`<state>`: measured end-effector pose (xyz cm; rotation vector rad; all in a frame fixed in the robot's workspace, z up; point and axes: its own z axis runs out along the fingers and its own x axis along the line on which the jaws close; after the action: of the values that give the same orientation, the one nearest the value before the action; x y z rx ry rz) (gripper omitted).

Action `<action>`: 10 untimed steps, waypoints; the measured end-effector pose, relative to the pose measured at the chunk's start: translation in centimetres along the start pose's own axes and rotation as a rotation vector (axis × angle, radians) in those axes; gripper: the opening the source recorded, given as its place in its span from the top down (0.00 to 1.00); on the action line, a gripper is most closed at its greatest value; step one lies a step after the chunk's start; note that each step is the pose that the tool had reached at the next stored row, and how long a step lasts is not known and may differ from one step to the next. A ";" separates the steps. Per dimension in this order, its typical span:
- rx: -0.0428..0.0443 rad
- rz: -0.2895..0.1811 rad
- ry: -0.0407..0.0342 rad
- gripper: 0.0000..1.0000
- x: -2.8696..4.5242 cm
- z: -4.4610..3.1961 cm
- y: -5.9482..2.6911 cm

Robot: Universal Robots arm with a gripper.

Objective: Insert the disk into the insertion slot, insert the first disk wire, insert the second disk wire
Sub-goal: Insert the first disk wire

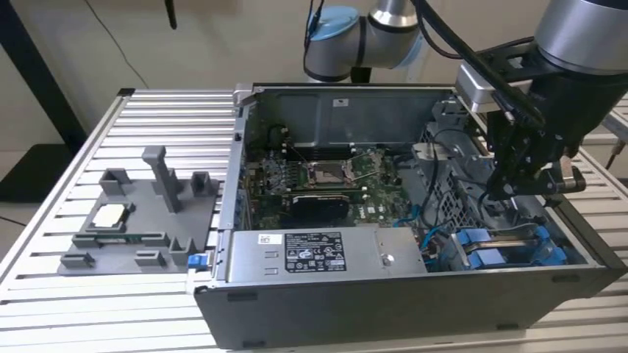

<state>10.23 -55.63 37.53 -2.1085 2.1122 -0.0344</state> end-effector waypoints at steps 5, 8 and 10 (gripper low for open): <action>0.0000 -0.001 0.0110 0.81 0.03 0.35 -0.06; -0.0001 -0.003 0.0264 0.81 0.05 0.56 -0.15; -0.0002 -0.005 0.0394 0.81 0.06 0.67 -0.23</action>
<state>10.54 -55.63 36.89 -2.1305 2.1288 -0.0769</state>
